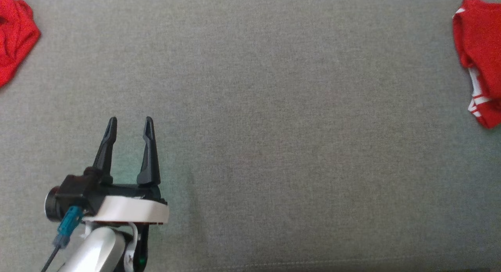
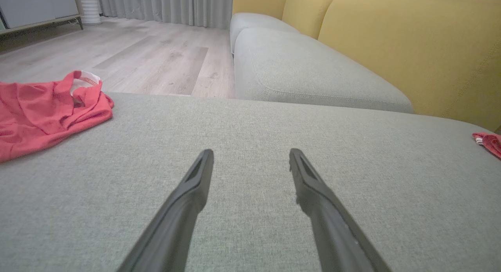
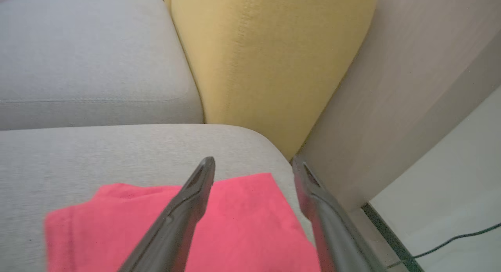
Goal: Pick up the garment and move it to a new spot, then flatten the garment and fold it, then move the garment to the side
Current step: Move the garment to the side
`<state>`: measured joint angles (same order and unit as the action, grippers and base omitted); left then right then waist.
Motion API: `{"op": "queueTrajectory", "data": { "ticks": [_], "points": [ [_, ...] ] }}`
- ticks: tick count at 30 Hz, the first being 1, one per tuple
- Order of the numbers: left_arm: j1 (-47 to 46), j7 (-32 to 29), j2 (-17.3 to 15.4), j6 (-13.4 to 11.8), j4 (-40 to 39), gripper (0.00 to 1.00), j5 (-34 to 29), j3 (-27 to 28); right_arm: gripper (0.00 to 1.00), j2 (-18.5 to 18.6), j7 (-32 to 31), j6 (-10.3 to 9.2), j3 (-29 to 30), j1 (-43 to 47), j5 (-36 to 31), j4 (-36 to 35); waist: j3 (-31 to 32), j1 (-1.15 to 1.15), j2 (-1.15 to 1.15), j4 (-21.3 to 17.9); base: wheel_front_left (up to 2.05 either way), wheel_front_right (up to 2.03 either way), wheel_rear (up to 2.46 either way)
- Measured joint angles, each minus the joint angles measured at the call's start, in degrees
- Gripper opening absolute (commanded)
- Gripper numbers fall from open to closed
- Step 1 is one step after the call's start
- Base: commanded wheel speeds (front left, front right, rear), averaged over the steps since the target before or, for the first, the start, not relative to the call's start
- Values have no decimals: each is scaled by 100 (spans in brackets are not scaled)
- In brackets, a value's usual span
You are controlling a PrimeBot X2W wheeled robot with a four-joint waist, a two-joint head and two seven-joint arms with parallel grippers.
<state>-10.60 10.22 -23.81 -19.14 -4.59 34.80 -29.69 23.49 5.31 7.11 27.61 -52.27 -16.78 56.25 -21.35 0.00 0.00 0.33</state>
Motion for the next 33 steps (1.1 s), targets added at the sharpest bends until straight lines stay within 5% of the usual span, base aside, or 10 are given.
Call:
{"op": "queueTrajectory", "data": {
  "ticks": [12, 22, 33],
  "points": [
    [50, 176, 137, 90, 389, 100, 205, 20, 100, -832, 387, 0, -1073, 351, 593, -510, 846, -1, 0, -3, 0, 0, 0],
    [553, 324, 298, 153, 1039, 100, 355, 164, 100, -1738, 390, 0, -1727, 2301, 1501, -1960, 1791, -2, 0, 138, 0, 0, 0],
    [1017, 354, 437, 209, 1363, 100, 346, -16, 100, -2083, 165, 0, -2237, 4645, 2185, -3665, 2291, -1, 0, 483, 0, 0, 0]
  ]
}}
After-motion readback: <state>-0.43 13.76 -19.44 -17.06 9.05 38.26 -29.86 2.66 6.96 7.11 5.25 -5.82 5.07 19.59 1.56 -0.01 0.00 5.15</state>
